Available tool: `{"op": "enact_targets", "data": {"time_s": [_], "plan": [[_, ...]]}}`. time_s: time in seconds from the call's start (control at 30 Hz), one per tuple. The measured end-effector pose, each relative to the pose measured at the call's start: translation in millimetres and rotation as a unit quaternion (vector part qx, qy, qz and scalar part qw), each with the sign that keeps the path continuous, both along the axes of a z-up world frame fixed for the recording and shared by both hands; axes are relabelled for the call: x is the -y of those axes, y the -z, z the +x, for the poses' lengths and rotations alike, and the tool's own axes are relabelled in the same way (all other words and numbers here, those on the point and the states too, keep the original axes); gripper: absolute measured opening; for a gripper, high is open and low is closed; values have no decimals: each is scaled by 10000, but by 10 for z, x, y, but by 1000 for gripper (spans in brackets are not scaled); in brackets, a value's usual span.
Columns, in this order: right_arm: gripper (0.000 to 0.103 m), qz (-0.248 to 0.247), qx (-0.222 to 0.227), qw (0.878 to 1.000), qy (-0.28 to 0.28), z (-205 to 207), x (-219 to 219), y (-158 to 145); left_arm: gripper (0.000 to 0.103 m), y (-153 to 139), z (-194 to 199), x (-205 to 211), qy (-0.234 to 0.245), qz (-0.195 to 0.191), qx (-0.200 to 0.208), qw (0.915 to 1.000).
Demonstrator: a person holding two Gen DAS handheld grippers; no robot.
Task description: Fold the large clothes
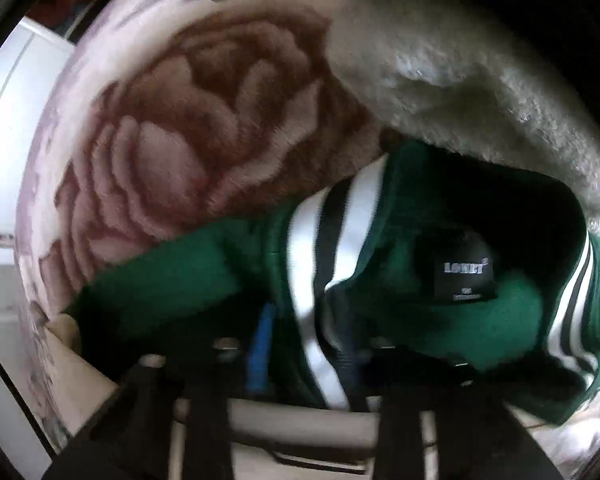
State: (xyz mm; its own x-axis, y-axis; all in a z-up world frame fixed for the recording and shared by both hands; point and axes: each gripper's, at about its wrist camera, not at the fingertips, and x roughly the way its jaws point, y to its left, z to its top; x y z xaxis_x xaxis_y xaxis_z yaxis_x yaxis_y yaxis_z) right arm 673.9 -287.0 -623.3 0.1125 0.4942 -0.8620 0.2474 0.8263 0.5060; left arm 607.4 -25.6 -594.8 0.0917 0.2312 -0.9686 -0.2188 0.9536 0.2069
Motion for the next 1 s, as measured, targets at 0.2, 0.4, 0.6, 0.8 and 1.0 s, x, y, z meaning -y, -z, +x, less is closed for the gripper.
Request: {"op": "enact_targets", "data": {"time_s": [0.2,0.4,0.6,0.8,1.0], "plan": [[52,-345,-19,9990,-279,-125,-222,137,9,-325,-183,-321,-330,-579,749,9950],[52,-475,63,9983,-335,-178,-356,191,9,-535,5,-465,-645,-815,1027,9893],[52,-587,107,9974,-394,-180,-378,195,9,-415,312,-682,-935,-790,1035,9871],[53,-671,117,9966,-458,-349,-192,45,18,-558,127,-444,-919,-737,788,9899],[65,-482,98,9986,211,-811,410,-211,94,-1042,-508,124,-504,-1302,1228,9826]]}}
